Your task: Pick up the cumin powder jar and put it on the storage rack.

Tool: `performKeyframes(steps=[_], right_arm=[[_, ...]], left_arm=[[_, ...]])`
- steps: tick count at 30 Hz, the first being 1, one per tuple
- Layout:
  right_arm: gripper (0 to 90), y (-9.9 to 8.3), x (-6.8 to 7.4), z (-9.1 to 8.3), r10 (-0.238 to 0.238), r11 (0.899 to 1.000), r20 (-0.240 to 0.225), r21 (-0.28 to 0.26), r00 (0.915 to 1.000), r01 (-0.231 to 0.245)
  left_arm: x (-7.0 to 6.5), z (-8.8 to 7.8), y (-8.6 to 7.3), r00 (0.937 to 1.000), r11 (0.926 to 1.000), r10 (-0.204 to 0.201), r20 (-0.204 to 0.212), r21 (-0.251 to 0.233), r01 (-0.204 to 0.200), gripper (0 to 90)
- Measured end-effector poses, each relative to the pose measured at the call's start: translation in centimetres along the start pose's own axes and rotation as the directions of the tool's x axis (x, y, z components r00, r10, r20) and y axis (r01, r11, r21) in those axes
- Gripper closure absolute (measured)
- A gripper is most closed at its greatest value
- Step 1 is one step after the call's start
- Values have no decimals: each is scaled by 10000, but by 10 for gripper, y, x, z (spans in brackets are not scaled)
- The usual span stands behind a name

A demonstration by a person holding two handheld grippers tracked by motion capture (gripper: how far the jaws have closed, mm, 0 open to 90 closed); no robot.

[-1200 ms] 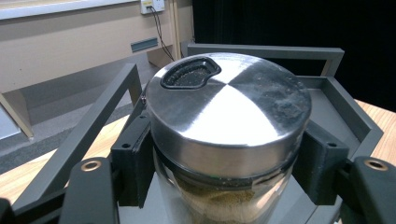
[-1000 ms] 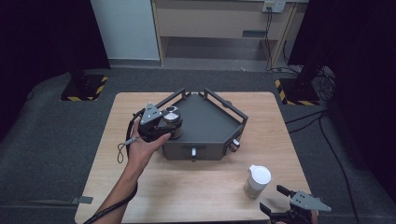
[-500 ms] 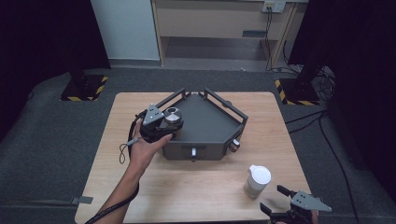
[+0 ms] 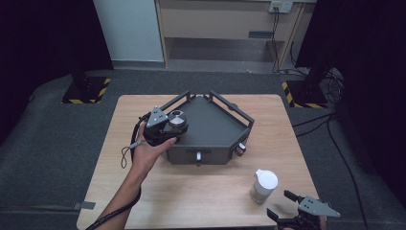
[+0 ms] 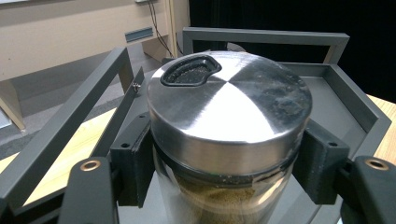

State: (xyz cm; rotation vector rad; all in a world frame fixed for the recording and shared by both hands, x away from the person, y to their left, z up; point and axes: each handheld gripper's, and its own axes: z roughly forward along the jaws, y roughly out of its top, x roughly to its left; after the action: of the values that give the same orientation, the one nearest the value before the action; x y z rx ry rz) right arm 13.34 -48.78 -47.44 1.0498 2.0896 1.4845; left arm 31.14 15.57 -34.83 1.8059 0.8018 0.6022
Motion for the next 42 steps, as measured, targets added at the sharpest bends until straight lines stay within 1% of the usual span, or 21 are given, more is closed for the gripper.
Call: performKeyframes(steps=[6,8,17,19,22,25,28,31,32,36,42], right_arm=[[25,0,0,0,-12,10000,-23,-11,10000,12],[25,0,1,0,-13,10000,-32,-9,10000,13],[25,0,0,-1,-4,10000,-48,-52,10000,4],[25,0,0,-2,-8,10000,-43,-52,10000,8],[24,0,0,-2,-3,10000,-37,-63,10000,3],[24,0,0,-2,7,10000,-41,-63,10000,-7],[23,0,0,-2,-2,10000,-52,-64,10000,2],[23,0,0,-2,-18,10000,-51,-68,10000,17],[23,0,0,-2,-21,10000,-53,-71,10000,21],[23,0,1,-3,-17,10000,-33,-77,10000,17],[23,0,1,-3,-12,10000,-23,-82,10000,12]], left_arm=[[-1,0,2,10000,9999,54,-23,91,-53,303],[-2,0,2,9998,9997,179,-71,166,-178,297],[-3,1,2,9998,9994,58,-174,340,-52,274],[-3,1,1,9998,9995,-21,-209,309,28,254],[-1,-1,1,9997,9995,-181,-181,248,185,195],[2,-2,2,9998,9994,-170,-58,309,172,136],[2,-3,3,9999,9993,-127,-75,338,129,96],[2,-4,4,9999,9992,-156,-18,369,157,77],[1,-4,4,9999,9991,-71,-81,407,74,74],[0,-5,5,10000,9989,-38,-79,471,42,69],[2,-9,3,9998,9991,-173,-85,375,177,69]])
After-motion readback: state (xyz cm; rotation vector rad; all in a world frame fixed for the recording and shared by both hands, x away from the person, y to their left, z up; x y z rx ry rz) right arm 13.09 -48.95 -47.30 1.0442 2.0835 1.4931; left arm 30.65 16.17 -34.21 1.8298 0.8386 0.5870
